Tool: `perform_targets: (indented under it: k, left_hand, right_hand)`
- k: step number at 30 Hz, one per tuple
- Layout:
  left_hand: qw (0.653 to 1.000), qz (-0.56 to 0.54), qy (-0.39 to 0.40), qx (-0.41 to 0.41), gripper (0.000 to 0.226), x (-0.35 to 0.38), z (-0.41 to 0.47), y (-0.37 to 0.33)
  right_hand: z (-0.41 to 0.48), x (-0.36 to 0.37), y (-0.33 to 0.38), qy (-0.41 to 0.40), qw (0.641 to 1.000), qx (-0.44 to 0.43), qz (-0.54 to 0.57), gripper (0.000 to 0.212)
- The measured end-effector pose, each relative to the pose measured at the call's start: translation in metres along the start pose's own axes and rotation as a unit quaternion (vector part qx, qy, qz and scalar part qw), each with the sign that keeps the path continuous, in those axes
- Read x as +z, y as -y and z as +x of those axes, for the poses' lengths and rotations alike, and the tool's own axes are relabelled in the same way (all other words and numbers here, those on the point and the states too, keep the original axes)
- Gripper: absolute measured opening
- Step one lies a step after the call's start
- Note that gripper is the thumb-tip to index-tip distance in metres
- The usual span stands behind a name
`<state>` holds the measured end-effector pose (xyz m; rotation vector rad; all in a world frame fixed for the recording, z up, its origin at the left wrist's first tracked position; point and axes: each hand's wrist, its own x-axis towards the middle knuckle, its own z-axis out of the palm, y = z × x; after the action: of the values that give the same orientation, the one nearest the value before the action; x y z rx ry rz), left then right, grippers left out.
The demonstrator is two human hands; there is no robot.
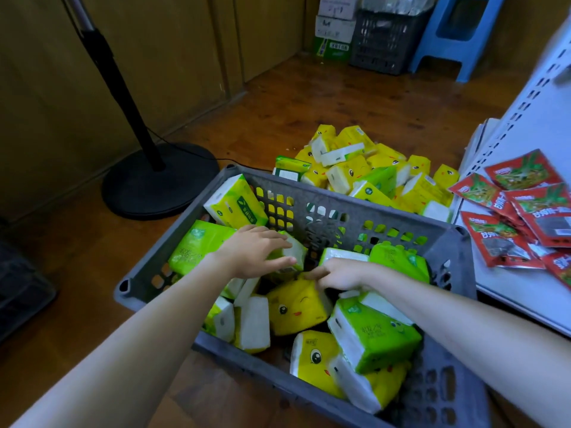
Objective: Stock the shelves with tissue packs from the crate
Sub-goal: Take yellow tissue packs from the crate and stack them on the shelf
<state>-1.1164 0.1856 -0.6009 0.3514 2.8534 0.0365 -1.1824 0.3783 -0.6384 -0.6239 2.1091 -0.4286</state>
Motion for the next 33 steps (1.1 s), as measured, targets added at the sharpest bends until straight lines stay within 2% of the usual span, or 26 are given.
perform_targets:
  k: [2, 3, 7, 10, 12, 15, 18, 21, 24, 27, 30, 33]
  left_hand:
    - [1.000, -0.008, 0.006, 0.001, 0.119, -0.002, -0.003, 0.001]
    - [1.000, -0.017, 0.008, -0.002, 0.119, -0.004, -0.005, 0.001]
    - [0.997, -0.073, 0.009, -0.014, 0.122, -0.012, -0.009, -0.001]
    - [0.975, -0.216, -0.044, -0.033, 0.124, -0.019, -0.009, -0.006]
    - [0.926, -0.359, -0.101, -0.053, 0.112, -0.030, -0.009, -0.010]
    - [0.849, -0.501, -0.155, -0.065, 0.090, -0.047, -0.008, -0.015]
    - [0.780, -0.592, -0.183, -0.084, 0.080, -0.054, -0.005, -0.015]
    - [0.706, -0.678, -0.186, -0.088, 0.060, -0.057, -0.001, -0.016]
    - [0.635, -0.735, -0.216, -0.098, 0.036, -0.065, 0.004, -0.022]
    - [0.570, -0.776, -0.240, -0.128, 0.034, -0.073, 0.011, -0.025]
    - [0.521, -0.795, -0.259, -0.172, 0.030, -0.083, 0.013, -0.032]
    - [0.495, -0.805, -0.278, -0.171, 0.030, -0.092, 0.010, -0.036]
  right_hand:
    - [-0.017, -0.015, 0.001, -0.004, 0.999, -0.031, 0.011, 0.046]
    - [-0.026, -0.022, 0.003, -0.007, 0.999, -0.041, 0.031, 0.046]
    - [-0.062, -0.057, 0.013, -0.025, 0.976, -0.067, 0.207, 0.042]
    - [-0.083, -0.084, 0.018, -0.058, 0.938, -0.104, 0.326, 0.035]
    - [-0.089, -0.096, 0.019, -0.077, 0.914, -0.128, 0.378, 0.031]
    - [-0.090, -0.102, 0.017, -0.094, 0.886, -0.144, 0.431, 0.034]
    - [-0.090, -0.098, 0.021, -0.130, 0.869, -0.165, 0.447, 0.043]
    - [-0.088, -0.086, 0.030, -0.184, 0.871, -0.210, 0.403, 0.059]
    - [-0.083, -0.077, 0.038, -0.199, 0.860, -0.260, 0.391, 0.073]
    - [-0.079, -0.074, 0.044, -0.215, 0.851, -0.292, 0.379, 0.082]
    - [-0.077, -0.072, 0.045, -0.248, 0.872, -0.296, 0.302, 0.086]
    - [-0.077, -0.069, 0.044, -0.298, 0.888, -0.275, 0.219, 0.089]
